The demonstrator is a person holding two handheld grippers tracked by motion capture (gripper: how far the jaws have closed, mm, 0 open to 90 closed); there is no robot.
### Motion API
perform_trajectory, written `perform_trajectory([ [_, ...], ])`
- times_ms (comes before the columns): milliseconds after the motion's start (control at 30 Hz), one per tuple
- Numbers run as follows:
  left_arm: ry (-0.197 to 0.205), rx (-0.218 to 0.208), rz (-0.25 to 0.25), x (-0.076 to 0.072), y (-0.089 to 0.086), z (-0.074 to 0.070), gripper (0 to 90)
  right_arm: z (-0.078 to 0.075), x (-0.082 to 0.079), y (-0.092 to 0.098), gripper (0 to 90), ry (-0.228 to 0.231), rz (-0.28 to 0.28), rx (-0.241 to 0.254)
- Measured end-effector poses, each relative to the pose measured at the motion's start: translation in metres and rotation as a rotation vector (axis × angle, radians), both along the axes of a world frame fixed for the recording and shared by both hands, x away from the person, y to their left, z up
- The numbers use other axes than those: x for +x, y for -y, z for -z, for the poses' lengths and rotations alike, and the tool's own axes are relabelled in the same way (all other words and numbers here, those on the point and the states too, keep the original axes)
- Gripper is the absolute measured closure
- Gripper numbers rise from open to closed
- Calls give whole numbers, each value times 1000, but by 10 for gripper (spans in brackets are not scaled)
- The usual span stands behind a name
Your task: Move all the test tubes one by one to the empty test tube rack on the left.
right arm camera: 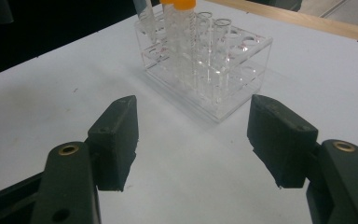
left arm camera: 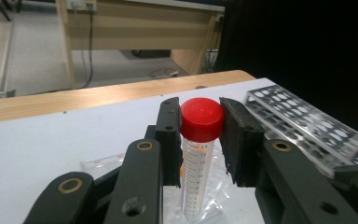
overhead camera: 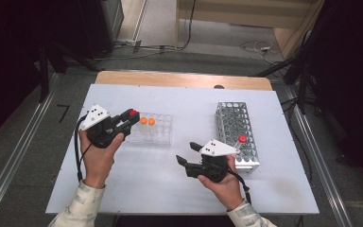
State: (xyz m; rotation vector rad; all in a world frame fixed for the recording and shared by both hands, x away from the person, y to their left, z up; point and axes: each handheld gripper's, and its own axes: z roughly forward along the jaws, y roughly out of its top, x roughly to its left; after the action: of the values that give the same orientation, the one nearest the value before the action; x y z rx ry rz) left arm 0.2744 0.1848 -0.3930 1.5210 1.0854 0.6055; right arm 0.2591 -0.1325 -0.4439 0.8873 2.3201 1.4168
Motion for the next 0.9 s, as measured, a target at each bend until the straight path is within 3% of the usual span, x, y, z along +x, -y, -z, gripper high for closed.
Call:
perform_trajectory([
  [567,0,-8,-65,18,-13,0,708,-2,0,7,322,7,6,11],
  [900,4,70,-81,21,-5,6,707,-3,-1,9,323,13,8,16],
])
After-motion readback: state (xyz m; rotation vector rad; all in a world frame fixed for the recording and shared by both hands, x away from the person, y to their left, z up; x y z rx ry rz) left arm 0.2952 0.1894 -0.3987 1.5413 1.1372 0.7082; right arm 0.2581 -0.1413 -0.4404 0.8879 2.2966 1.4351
